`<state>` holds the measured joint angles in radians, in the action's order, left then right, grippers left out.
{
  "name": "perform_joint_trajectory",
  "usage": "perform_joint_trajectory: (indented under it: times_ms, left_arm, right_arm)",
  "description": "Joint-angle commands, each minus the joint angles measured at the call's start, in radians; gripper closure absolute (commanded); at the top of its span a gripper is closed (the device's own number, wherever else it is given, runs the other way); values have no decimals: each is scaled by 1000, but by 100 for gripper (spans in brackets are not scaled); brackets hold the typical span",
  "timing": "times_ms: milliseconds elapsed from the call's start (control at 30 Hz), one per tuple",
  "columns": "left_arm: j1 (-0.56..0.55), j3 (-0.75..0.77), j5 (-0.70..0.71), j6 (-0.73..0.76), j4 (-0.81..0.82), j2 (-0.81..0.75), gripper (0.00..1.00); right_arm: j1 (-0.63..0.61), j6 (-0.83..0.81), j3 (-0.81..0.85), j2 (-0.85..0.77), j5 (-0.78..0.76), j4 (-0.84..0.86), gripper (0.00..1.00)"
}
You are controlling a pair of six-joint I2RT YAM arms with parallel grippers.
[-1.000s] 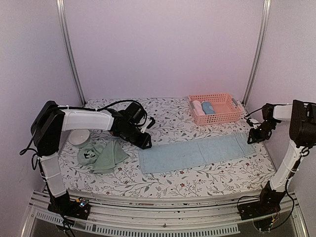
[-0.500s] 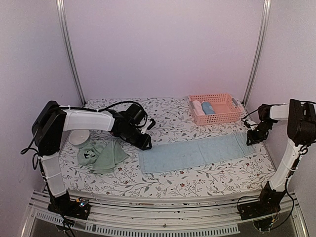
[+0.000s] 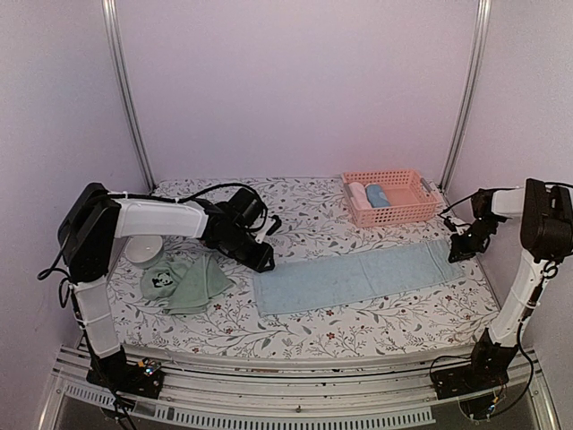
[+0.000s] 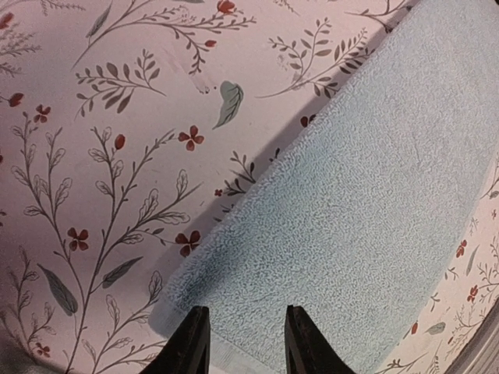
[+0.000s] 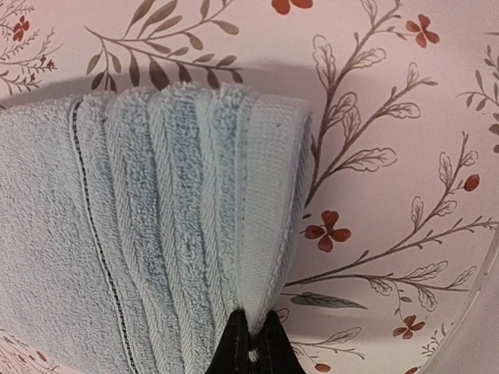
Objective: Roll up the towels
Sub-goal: Pick up the towel from the center of the board.
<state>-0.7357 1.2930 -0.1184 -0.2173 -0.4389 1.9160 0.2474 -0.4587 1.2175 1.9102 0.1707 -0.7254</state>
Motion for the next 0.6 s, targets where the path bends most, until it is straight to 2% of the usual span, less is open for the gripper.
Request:
perform_joint_trajectory:
  times_ms: [0, 433, 567]
  left_arm:
    - [-8, -2, 10, -4, 9, 14, 64]
    - [-10, -14, 8, -23, 47, 3, 64]
    - [-9, -17, 9, -12, 51, 4, 64]
  right_arm:
    - [37, -6, 29, 15, -52, -22, 97]
    - [133, -40, 216, -77, -136, -162, 97]
    - [146, -37, 266, -125, -171, -160, 97]
